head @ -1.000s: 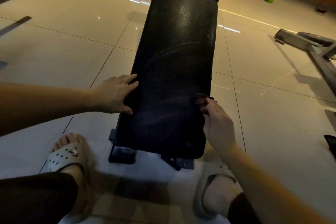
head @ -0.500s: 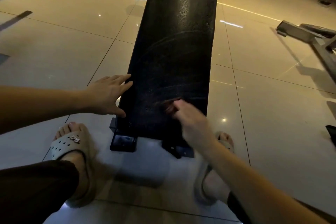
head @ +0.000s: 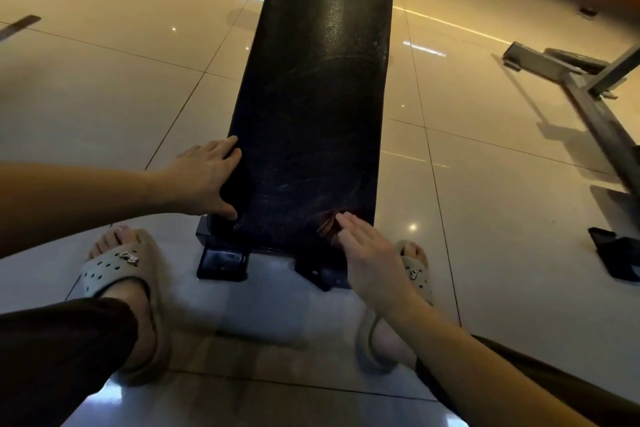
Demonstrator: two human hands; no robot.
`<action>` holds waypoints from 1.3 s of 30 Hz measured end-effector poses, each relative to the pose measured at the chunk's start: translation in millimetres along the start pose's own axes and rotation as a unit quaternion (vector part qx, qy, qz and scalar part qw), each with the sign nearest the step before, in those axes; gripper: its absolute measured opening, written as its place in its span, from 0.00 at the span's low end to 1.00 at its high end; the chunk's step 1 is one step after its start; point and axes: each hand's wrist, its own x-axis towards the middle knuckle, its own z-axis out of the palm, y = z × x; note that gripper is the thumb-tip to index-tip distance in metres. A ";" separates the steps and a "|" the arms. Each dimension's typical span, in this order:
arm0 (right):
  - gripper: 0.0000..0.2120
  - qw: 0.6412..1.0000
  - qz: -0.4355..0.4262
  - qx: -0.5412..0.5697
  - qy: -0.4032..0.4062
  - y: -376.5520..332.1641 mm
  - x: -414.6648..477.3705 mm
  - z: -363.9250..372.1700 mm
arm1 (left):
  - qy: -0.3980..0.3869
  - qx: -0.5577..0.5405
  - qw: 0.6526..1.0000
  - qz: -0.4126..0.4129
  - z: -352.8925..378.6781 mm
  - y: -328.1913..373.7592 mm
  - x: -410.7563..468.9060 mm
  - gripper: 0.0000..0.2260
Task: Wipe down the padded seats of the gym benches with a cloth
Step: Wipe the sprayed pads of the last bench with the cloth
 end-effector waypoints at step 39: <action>0.23 0.970 0.202 0.118 0.072 -63.5 6.5 26.0 | -0.002 -0.014 1.000 -0.020 1.4 4.7 -1.8 0.56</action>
